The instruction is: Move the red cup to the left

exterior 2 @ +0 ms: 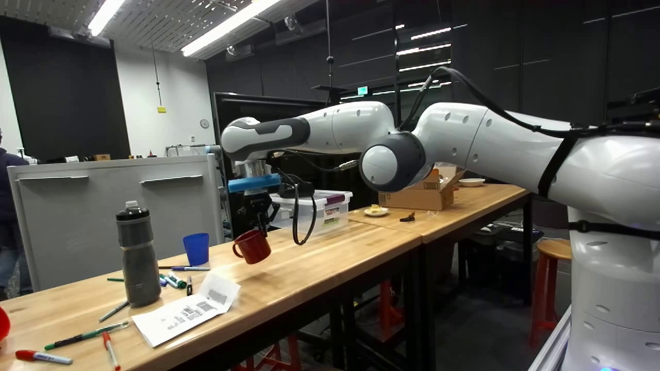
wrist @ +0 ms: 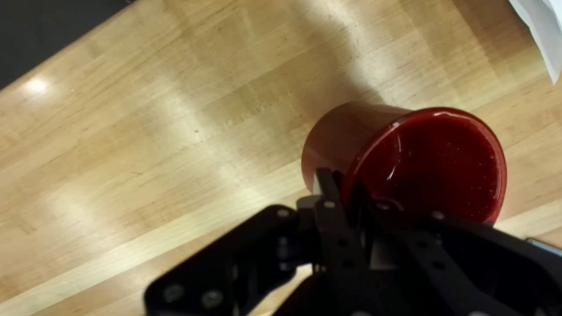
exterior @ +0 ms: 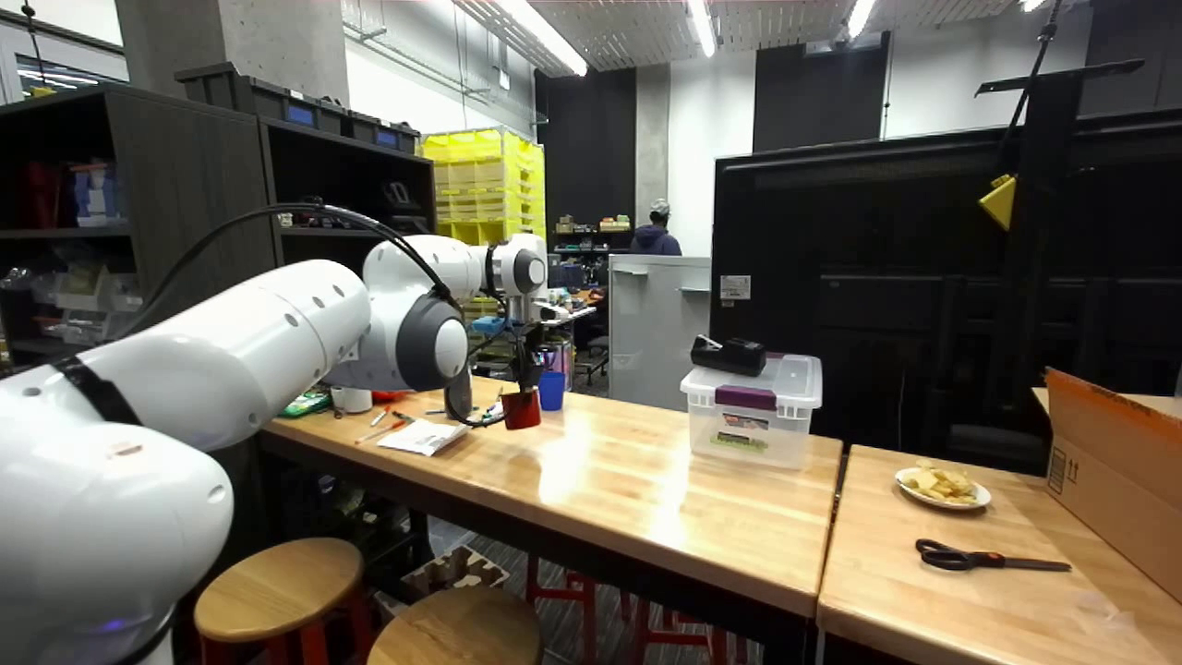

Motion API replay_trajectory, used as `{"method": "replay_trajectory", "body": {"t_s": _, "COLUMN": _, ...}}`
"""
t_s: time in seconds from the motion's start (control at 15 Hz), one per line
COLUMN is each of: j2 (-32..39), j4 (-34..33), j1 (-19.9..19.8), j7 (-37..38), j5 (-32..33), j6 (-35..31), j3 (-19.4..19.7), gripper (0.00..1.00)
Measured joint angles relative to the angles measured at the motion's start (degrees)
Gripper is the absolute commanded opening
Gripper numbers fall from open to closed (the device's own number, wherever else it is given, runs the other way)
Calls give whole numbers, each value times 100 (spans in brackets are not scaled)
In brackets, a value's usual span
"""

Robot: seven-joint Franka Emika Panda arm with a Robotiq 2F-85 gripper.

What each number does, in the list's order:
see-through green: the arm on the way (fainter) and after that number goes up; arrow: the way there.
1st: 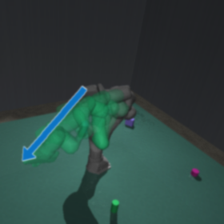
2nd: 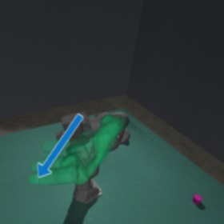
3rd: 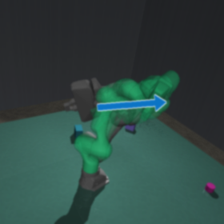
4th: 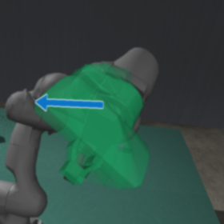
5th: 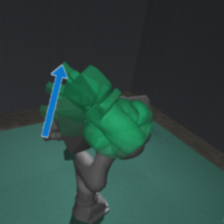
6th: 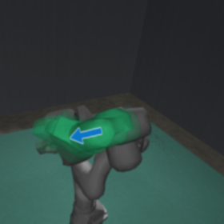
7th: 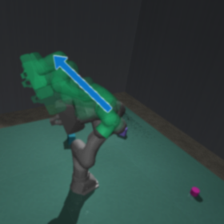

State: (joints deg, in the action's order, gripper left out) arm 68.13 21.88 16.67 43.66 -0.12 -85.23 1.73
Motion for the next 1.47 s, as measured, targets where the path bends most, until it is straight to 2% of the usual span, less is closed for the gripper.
{"method": "replay_trajectory", "body": {"t_s": 0.07, "j2": 2, "j4": -3, "j1": 0, "j7": 0, "j5": 0, "j6": 1, "j3": 0, "gripper": 9}}
{"method": "replay_trajectory", "body": {"t_s": 0.13, "j2": 3, "j4": -5, "j1": 0, "j7": 0, "j5": 0, "j6": 1, "j3": 0, "gripper": 34}}
{"method": "replay_trajectory", "body": {"t_s": 0.27, "j2": 8, "j4": 2, "j1": -2, "j7": -4, "j5": -1, "j6": -7, "j3": 0, "gripper": 40}}
{"method": "replay_trajectory", "body": {"t_s": 0.4, "j2": 15, "j4": 16, "j1": -5, "j7": -5, "j5": -1, "j6": -19, "j3": 0, "gripper": 52}}
{"method": "replay_trajectory", "body": {"t_s": 0.47, "j2": 16, "j4": 20, "j1": -7, "j7": -6, "j5": -1, "j6": -21, "j3": 0, "gripper": 33}}
{"method": "replay_trajectory", "body": {"t_s": 0.67, "j2": 20, "j4": 28, "j1": -12, "j7": -9, "j5": -1, "j6": -21, "j3": 0, "gripper": 52}}
{"method": "replay_trajectory", "body": {"t_s": 1.47, "j2": 29, "j4": 31, "j1": -16, "j7": -11, "j5": -1, "j6": -26, "j3": 0, "gripper": 52}}
